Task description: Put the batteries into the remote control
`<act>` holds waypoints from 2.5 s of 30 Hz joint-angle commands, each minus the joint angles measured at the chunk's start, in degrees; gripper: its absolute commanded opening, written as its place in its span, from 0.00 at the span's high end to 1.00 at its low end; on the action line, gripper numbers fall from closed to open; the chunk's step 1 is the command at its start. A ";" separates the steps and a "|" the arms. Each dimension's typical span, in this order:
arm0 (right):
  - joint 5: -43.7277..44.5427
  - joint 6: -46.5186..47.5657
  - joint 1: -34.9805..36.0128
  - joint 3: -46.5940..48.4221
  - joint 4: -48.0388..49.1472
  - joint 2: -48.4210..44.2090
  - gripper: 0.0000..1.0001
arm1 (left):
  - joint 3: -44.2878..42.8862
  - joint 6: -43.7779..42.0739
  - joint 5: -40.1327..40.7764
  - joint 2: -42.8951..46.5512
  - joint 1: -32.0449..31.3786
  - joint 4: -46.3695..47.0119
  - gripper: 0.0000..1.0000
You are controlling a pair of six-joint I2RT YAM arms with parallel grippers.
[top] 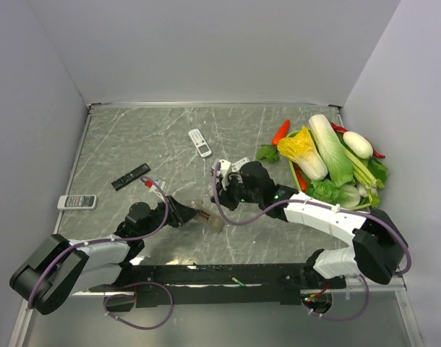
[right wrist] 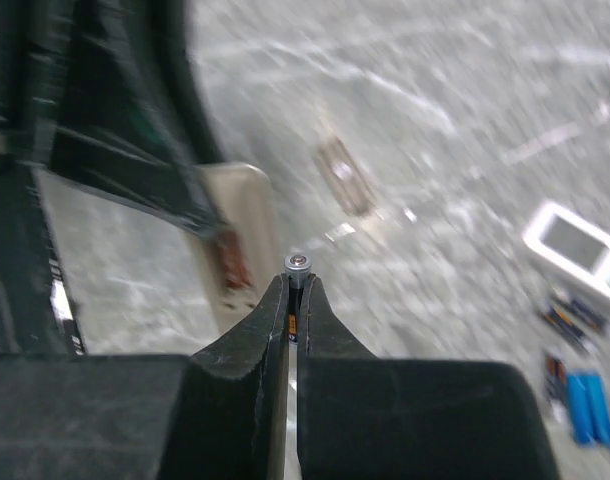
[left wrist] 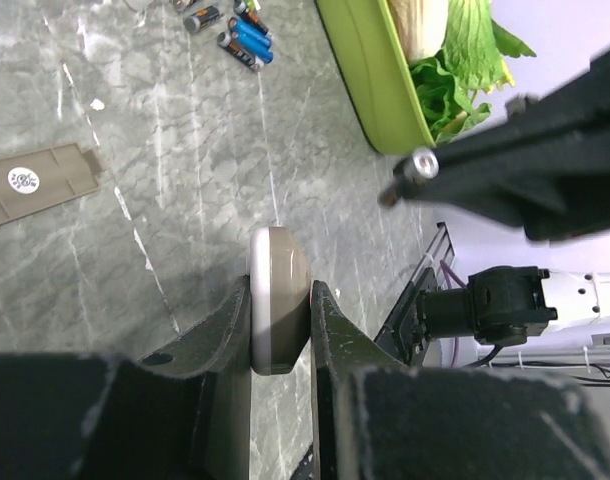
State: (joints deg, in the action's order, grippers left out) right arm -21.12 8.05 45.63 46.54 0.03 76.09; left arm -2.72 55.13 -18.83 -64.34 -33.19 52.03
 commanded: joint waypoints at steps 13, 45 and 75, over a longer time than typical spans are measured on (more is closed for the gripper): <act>-6.03 -5.60 5.44 -12.88 34.07 1.15 1.00 | 6.85 0.23 -1.03 4.66 0.14 3.43 0.99; -2.78 4.78 5.44 -13.32 29.85 9.15 1.00 | 8.96 5.69 -0.24 11.77 0.49 3.69 0.99; -4.72 3.98 5.44 -10.34 29.16 15.22 0.92 | 10.01 4.81 0.19 10.46 0.49 3.08 0.96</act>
State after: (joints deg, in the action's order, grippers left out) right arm -27.40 10.98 51.03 34.59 34.89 88.05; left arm -1.06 58.94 -14.90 -55.51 -32.03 44.51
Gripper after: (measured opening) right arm 0.095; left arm 0.235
